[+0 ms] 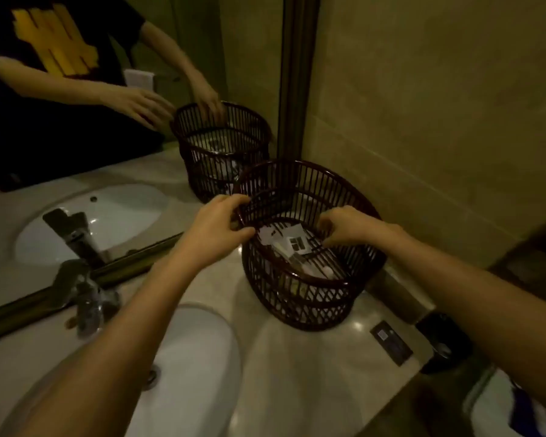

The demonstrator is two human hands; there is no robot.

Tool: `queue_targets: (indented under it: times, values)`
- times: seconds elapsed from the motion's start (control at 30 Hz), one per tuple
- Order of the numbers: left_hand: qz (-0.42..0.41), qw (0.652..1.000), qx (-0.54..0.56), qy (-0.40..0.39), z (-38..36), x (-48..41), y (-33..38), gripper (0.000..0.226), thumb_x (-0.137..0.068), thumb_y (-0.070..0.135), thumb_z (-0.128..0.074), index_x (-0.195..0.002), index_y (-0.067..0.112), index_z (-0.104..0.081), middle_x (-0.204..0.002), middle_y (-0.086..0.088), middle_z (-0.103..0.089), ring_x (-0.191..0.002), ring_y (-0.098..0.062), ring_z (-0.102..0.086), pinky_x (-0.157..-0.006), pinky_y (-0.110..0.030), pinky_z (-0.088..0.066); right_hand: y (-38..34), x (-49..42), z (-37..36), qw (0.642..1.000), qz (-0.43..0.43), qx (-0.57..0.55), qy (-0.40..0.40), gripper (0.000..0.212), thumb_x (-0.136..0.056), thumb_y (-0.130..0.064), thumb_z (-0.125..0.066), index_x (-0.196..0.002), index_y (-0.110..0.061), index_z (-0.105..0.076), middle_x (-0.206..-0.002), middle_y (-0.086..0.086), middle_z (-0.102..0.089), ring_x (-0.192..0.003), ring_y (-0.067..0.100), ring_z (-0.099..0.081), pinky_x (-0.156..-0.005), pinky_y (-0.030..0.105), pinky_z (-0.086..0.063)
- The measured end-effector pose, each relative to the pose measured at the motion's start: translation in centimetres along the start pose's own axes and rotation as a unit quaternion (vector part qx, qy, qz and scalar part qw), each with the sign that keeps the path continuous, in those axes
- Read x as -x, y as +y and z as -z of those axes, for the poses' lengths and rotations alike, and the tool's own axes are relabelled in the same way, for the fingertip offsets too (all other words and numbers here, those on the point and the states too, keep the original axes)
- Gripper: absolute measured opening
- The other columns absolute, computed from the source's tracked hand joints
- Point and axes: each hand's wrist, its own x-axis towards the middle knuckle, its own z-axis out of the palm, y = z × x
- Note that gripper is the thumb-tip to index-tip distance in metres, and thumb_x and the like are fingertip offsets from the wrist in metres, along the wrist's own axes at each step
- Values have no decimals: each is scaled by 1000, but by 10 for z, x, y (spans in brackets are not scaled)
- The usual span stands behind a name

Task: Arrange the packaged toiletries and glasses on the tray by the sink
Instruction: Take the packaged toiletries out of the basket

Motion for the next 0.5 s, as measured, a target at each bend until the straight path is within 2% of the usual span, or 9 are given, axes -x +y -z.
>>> queue_targets:
  times: [0.1, 0.3, 0.33, 0.4, 0.43, 0.5]
  values:
    - [60, 998, 9, -3, -28, -9, 10, 59, -85, 34, -70, -140, 25, -49, -137, -3, -55, -122, -20, -55, -97, -33, -47, 15, -21, -12, 996, 13, 41, -77, 44, -86, -32, -78, -125, -18, -63, -117, -1, -64, -103, 20, -62, -84, 32, -55]
    - [119, 992, 9, 38, -44, -6, 24, 58, -88, 32, -68, -142, 20, -50, -139, -6, -57, -125, -19, -53, -100, -33, -43, -13, -67, -54, 977, 91, 106, -162, 66, -85, -29, -79, -143, -18, -49, -135, 3, -60, -119, 26, -59, -91, 36, -53]
    - [129, 991, 19, 43, -44, -5, 25, 58, -88, 31, -68, -142, 20, -49, -139, -5, -56, -125, -18, -53, -100, -34, -45, -21, -74, -59, 973, 106, 114, -168, 65, -85, -29, -78, -142, -18, -49, -133, 3, -61, -117, 27, -60, -91, 36, -53]
    - [139, 988, 33, 54, -42, -2, 27, 58, -89, 31, -67, -143, 22, -48, -140, -3, -55, -125, -16, -53, -101, -34, -47, -37, -95, -70, 973, 112, 126, -160, 48, -87, -30, -74, -130, -17, -59, -124, 5, -66, -105, 25, -64, -86, 36, -57]
    - [141, 988, 36, 59, -41, 0, 27, 58, -89, 31, -67, -143, 23, -48, -140, -2, -55, -124, -14, -53, -101, -34, -48, -44, -106, -72, 976, 96, 125, -149, 39, -88, -32, -71, -122, -15, -62, -119, 6, -68, -99, 25, -66, -82, 36, -58]
    - [145, 986, 48, 71, -38, 3, 27, 57, -88, 34, -66, -142, 24, -49, -140, 1, -56, -124, -11, -53, -101, -37, -49, -52, -130, -75, 989, 45, 70, -120, 37, -89, -35, -68, -116, -11, -64, -112, 9, -69, -95, 28, -68, -80, 38, -61]
